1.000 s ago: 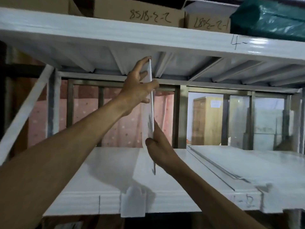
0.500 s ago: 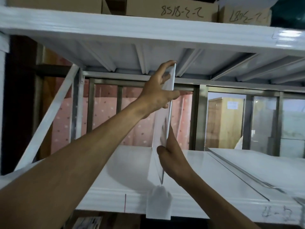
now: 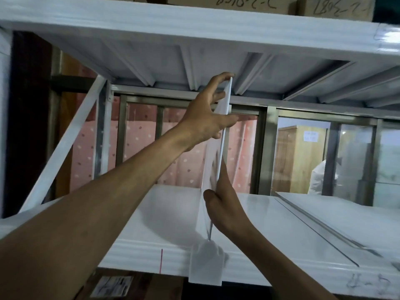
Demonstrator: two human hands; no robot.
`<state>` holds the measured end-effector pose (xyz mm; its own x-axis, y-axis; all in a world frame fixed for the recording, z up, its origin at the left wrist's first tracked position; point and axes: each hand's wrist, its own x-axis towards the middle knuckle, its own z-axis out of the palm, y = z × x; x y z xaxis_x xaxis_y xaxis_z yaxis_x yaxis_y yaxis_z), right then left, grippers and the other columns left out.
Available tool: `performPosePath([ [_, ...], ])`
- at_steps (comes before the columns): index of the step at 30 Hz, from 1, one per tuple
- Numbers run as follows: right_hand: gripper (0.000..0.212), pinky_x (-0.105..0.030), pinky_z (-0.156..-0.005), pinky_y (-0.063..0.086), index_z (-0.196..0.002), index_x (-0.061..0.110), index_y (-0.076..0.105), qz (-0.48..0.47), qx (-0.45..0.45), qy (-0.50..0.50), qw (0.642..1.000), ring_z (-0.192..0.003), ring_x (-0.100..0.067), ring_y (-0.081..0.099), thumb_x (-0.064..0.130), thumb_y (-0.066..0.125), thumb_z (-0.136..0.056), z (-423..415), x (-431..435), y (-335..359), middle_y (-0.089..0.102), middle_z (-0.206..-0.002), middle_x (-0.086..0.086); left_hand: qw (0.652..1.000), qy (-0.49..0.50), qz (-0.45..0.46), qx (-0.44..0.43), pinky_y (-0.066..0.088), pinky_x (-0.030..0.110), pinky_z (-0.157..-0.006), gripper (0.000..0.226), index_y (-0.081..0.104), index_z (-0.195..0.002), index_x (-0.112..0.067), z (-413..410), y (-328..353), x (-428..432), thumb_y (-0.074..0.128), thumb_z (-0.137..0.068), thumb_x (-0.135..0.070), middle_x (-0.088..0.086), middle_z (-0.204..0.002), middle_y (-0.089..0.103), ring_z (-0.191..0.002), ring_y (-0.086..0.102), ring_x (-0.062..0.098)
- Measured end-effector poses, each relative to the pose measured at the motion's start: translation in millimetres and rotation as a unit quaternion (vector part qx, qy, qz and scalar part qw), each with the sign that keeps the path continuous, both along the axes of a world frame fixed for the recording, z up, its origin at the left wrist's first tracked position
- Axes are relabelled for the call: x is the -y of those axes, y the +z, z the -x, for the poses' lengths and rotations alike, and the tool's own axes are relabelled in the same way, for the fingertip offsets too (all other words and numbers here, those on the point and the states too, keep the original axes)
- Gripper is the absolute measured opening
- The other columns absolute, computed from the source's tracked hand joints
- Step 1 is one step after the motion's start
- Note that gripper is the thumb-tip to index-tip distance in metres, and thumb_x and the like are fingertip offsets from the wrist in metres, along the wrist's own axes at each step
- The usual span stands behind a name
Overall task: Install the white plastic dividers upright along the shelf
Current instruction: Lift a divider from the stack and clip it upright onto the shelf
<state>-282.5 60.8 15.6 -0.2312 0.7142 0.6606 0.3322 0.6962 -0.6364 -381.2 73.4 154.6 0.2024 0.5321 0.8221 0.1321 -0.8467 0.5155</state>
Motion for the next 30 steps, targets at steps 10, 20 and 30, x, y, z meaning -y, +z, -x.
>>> performPosePath([
  [10,0.083,0.008,-0.09,0.017,-0.151,0.03,-0.004,-0.017,-0.014,-0.002,1.0,-0.142,-0.001,0.011,-0.01,0.034,-0.089,4.4,-1.3,-5.2,0.005,-0.158,0.016,0.999,0.036,0.009,-0.038,0.063,0.043,-0.065,0.078,0.031,-0.144,-0.047,3.5,-1.3,8.3,0.065,-0.086,-0.007,-0.015,-0.135,0.033,-0.09,0.047,-0.004],
  [20,0.085,-0.001,-0.105,0.008,-0.15,0.033,-0.005,-0.021,-0.03,-0.019,0.999,-0.14,0.007,0.004,-0.011,0.034,-0.089,5.7,0.6,-11.0,0.002,-0.158,0.019,0.999,0.015,-0.007,-0.047,0.062,0.05,-0.067,0.082,0.03,-0.146,-0.043,-6.0,-2.2,2.8,0.059,-0.083,0.001,-0.014,-0.146,0.032,-0.089,0.045,-0.008],
  [30,0.093,-0.032,-0.117,0.017,-0.139,0.054,-0.01,-0.034,0.005,-0.036,0.999,-0.134,0.019,0.001,-0.007,0.037,-0.088,7.7,0.3,-30.0,-0.008,-0.147,0.038,0.999,0.023,-0.042,-0.026,0.063,0.031,-0.077,0.078,0.032,-0.145,-0.034,1.1,-21.9,10.4,0.061,-0.085,0.006,-0.002,-0.152,0.034,-0.097,0.048,-0.012],
])
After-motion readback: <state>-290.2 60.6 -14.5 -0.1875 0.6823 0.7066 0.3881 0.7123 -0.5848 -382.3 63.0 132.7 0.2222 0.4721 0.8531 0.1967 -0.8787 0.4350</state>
